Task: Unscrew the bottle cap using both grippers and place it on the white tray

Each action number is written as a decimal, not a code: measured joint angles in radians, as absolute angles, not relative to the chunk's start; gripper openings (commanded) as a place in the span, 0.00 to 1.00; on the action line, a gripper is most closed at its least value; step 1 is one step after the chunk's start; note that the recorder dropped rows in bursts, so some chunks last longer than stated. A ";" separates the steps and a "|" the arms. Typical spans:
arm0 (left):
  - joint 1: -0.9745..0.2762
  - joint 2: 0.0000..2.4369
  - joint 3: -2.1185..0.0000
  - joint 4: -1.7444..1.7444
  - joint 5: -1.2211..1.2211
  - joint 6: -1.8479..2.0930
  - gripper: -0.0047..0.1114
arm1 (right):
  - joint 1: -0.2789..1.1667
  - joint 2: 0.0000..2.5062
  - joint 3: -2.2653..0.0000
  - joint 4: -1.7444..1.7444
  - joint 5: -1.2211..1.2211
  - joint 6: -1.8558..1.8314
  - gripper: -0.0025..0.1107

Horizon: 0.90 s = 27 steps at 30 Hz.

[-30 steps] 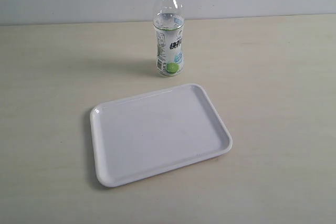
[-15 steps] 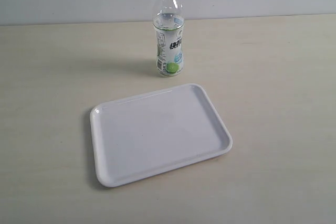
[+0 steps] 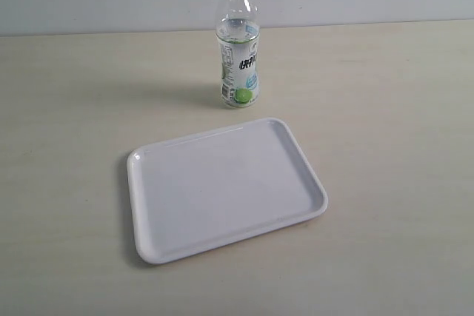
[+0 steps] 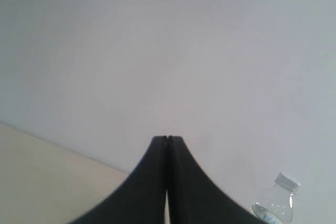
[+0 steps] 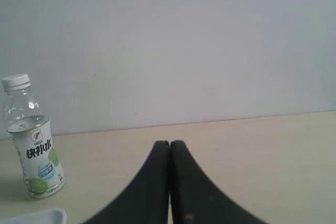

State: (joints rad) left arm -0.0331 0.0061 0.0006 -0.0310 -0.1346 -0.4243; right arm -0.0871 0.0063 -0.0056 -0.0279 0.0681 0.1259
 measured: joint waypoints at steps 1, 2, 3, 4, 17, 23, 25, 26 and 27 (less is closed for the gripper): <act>-0.033 0.006 0.001 -0.031 -0.149 -0.407 0.04 | -0.087 0.006 -0.006 -0.028 0.068 0.126 0.02; -0.033 0.006 0.001 -0.031 -0.172 -0.379 0.04 | -0.087 0.006 -0.006 -0.028 0.068 0.126 0.02; -0.033 0.006 0.001 -0.031 -0.186 -0.364 0.04 | -0.087 0.006 -0.006 -0.028 0.068 0.126 0.02; -0.033 0.006 0.001 -0.031 -0.200 -0.350 0.04 | -0.087 0.006 -0.006 -0.028 0.068 0.126 0.02; -0.033 0.288 0.002 0.080 -0.507 -0.433 0.04 | -0.087 0.006 -0.006 -0.028 0.068 0.126 0.02; -0.033 0.561 -0.067 0.299 -0.695 -0.586 0.04 | -0.087 0.006 -0.006 -0.028 0.068 0.126 0.02; -0.033 0.655 -0.111 0.336 -0.744 -0.605 0.04 | -0.087 0.006 -0.006 -0.028 0.068 0.126 0.02; -0.033 0.709 -0.137 0.364 -0.772 -0.620 0.04 | -0.087 0.006 -0.006 -0.028 0.068 0.126 0.02; -0.033 0.764 -0.165 0.399 -0.799 -0.637 0.04 | -0.087 0.006 -0.006 -0.028 0.068 0.126 0.02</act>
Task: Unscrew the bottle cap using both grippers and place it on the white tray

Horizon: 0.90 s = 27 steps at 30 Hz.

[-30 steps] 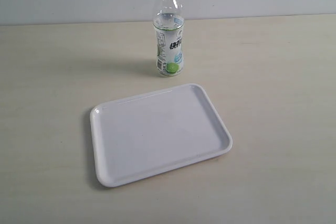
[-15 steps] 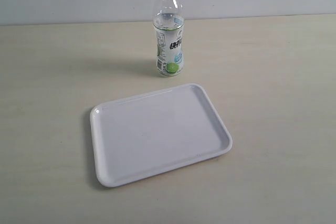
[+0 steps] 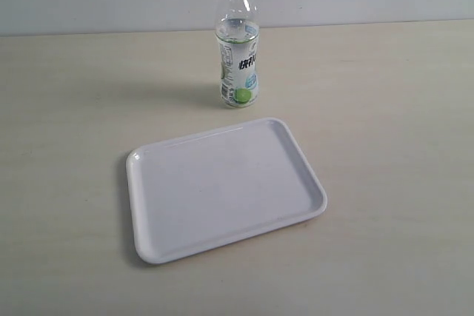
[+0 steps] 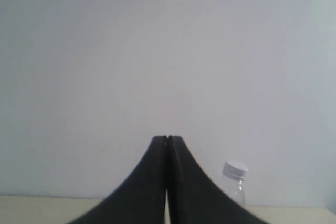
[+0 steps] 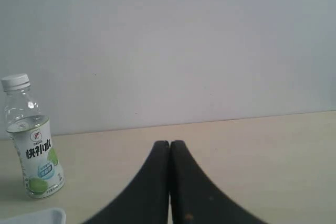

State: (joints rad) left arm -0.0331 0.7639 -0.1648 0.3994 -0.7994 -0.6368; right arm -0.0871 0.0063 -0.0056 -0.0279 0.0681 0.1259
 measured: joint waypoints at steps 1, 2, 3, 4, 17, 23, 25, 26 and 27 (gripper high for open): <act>-0.033 0.809 -0.188 0.436 -0.826 -0.646 0.04 | -0.087 0.006 -0.006 -0.028 0.068 0.126 0.02; -0.033 0.875 -0.224 0.494 -0.850 -0.654 0.04 | -0.087 0.006 -0.006 -0.028 0.068 0.126 0.02; -0.033 0.918 -0.248 0.533 -0.869 -0.658 0.04 | -0.087 0.006 -0.006 -0.028 0.068 0.126 0.02; -0.033 0.959 -0.273 0.568 -0.878 -0.662 0.04 | -0.087 0.006 -0.006 -0.028 0.068 0.126 0.02; -0.034 1.430 -0.433 0.669 -1.125 -0.475 0.04 | -0.087 0.006 -0.006 -0.028 0.068 0.126 0.02; -0.034 1.577 -0.572 0.788 -1.085 -0.429 0.04 | -0.087 0.006 -0.006 -0.028 0.068 0.126 0.02; -0.034 1.614 -0.609 0.827 -1.084 -0.429 0.04 | -0.087 0.006 -0.006 -0.028 0.068 0.126 0.02; -0.034 1.633 -0.624 0.843 -1.093 -0.424 0.04 | -0.087 0.006 -0.006 -0.028 0.068 0.126 0.02; -0.034 1.653 -0.635 0.853 -1.107 -0.415 0.04 | -0.087 0.006 -0.006 -0.028 0.068 0.126 0.02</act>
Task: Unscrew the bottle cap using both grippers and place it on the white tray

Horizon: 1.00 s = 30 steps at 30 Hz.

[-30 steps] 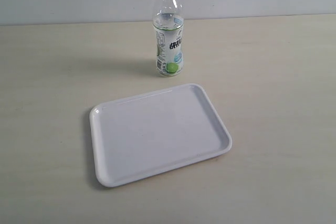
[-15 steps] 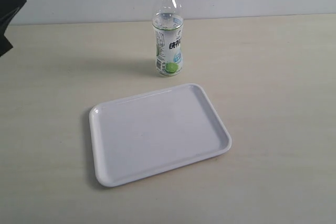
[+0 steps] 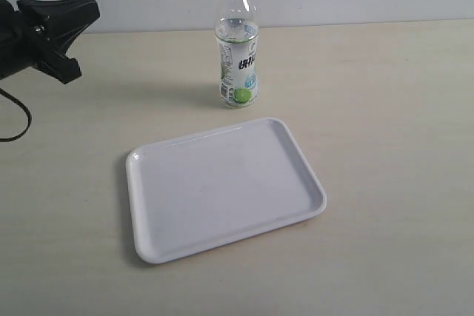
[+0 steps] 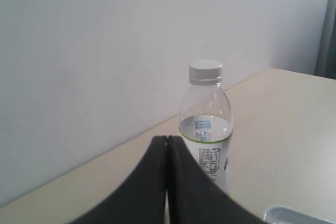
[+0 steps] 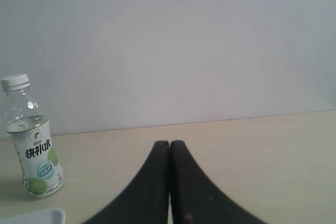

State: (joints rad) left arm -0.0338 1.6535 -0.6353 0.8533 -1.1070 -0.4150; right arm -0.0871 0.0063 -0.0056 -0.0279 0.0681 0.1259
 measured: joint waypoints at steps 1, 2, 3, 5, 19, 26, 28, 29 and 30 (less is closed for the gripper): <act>-0.034 1.673 -0.644 0.863 -1.121 -0.402 0.04 | -0.087 0.006 -0.006 -0.028 0.068 0.126 0.02; -0.034 1.694 -0.654 0.868 -1.142 -0.389 0.04 | -0.087 0.006 -0.006 -0.028 0.068 0.126 0.02; -0.034 1.715 -0.665 0.872 -1.162 -0.380 0.04 | -0.087 0.006 -0.006 -0.028 0.068 0.126 0.02; -0.034 1.753 -0.694 0.880 -1.187 -0.370 0.04 | -0.087 0.006 -0.006 -0.028 0.068 0.126 0.02; -0.064 2.031 -0.870 0.911 -1.204 -0.212 0.04 | -0.087 0.006 -0.006 -0.028 0.068 0.126 0.02; -0.075 2.054 -0.942 0.912 -1.205 -0.191 0.22 | -0.087 0.006 -0.006 -0.028 0.068 0.126 0.02; -0.075 2.056 -0.942 0.888 -1.204 -0.292 0.04 | -0.087 0.006 -0.006 -0.028 0.068 0.126 0.02; -0.073 2.056 -0.942 0.858 -1.201 -0.372 0.04 | -0.087 0.006 -0.006 -0.028 0.068 0.126 0.02; -0.066 2.056 -0.942 0.853 -1.199 -0.396 0.04 | -0.087 0.006 -0.006 -0.028 0.068 0.126 0.02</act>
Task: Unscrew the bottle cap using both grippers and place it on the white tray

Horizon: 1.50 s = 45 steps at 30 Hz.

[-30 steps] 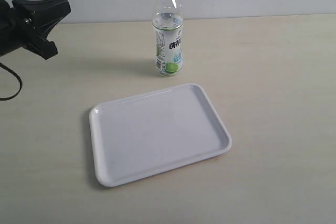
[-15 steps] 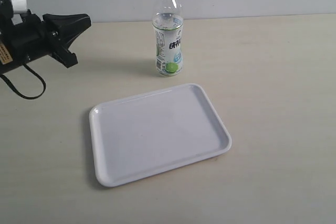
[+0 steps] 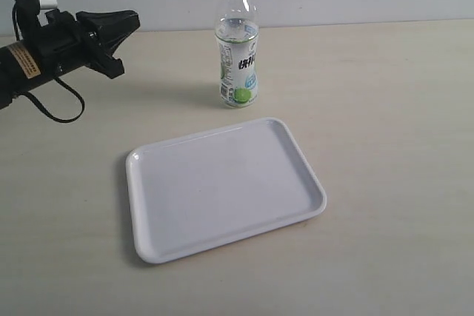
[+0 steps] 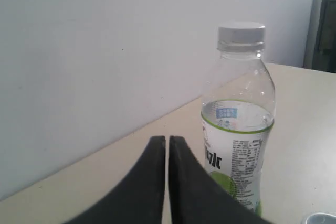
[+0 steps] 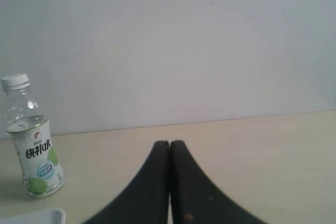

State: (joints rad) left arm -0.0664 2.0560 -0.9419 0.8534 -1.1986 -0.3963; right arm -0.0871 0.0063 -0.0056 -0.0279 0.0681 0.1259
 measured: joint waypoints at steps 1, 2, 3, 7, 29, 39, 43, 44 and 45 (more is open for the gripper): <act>-0.056 2.056 -0.942 0.856 -1.192 -0.421 0.04 | -0.087 0.006 -0.006 -0.028 0.068 0.126 0.02; -0.050 2.056 -0.942 0.859 -1.188 -0.428 0.04 | -0.087 0.006 -0.006 -0.028 0.068 0.126 0.02; -0.045 2.056 -0.942 0.863 -1.175 -0.431 0.04 | -0.087 0.006 -0.006 -0.028 0.068 0.126 0.02; -0.041 2.056 -0.942 0.870 -1.151 -0.432 0.04 | -0.087 0.006 -0.006 -0.028 0.068 0.126 0.02; 0.025 1.979 -0.942 0.836 -1.177 -0.666 0.04 | -0.087 0.006 -0.006 0.000 -0.204 0.177 0.02; 0.025 1.979 -0.942 0.832 -1.177 -0.664 0.04 | -0.087 0.010 -0.006 0.085 -0.485 0.176 0.02; 0.025 1.979 -0.942 0.832 -1.177 -0.664 0.04 | -0.087 0.046 -0.006 0.157 -0.538 0.176 0.02; 0.025 1.979 -0.942 0.832 -1.177 -0.664 0.04 | -0.087 0.057 -0.006 0.185 -0.555 0.176 0.02; 0.025 1.979 -0.942 0.832 -1.177 -0.664 0.04 | -0.087 0.071 -0.006 0.212 -0.577 0.176 0.02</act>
State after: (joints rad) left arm 0.0254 1.9787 -0.9419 0.8323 -1.1773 -0.6643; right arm -0.0871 0.0709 -0.0056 0.2116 -0.5767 0.1756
